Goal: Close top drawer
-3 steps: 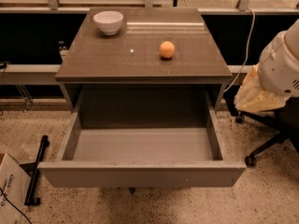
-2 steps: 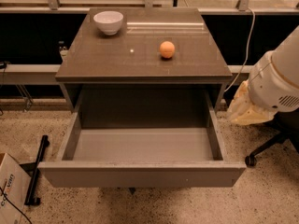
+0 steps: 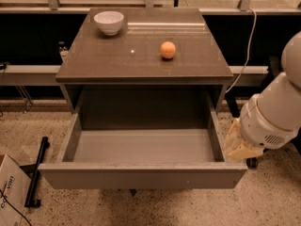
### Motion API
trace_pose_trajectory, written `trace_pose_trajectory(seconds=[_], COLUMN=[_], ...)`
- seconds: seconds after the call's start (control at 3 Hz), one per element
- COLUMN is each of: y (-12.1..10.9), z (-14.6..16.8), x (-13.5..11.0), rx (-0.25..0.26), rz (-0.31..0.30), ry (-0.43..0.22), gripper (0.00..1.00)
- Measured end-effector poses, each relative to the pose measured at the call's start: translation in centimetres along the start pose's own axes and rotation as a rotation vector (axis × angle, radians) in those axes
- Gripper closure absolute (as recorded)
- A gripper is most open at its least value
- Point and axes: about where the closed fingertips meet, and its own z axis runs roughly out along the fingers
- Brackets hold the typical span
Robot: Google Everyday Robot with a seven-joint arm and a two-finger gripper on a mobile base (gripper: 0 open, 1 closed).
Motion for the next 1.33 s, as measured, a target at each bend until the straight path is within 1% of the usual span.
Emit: trace_pose_trajectory(seconds=[0.33, 0.67, 1.0, 1.33], y=[1.7, 1.7, 1.9, 3.1], z=[4.2, 4.2, 5.3, 8.2], x=[2.2, 2.2, 2.1, 3.5], rx=[-0.050, -0.050, -0.058, -0.094], rz=[0.085, 0.085, 0.064, 0.087], ry=[-0.011, -0.011, 0.052, 0.102], gripper=[1.00, 1.00, 1.00, 1.00])
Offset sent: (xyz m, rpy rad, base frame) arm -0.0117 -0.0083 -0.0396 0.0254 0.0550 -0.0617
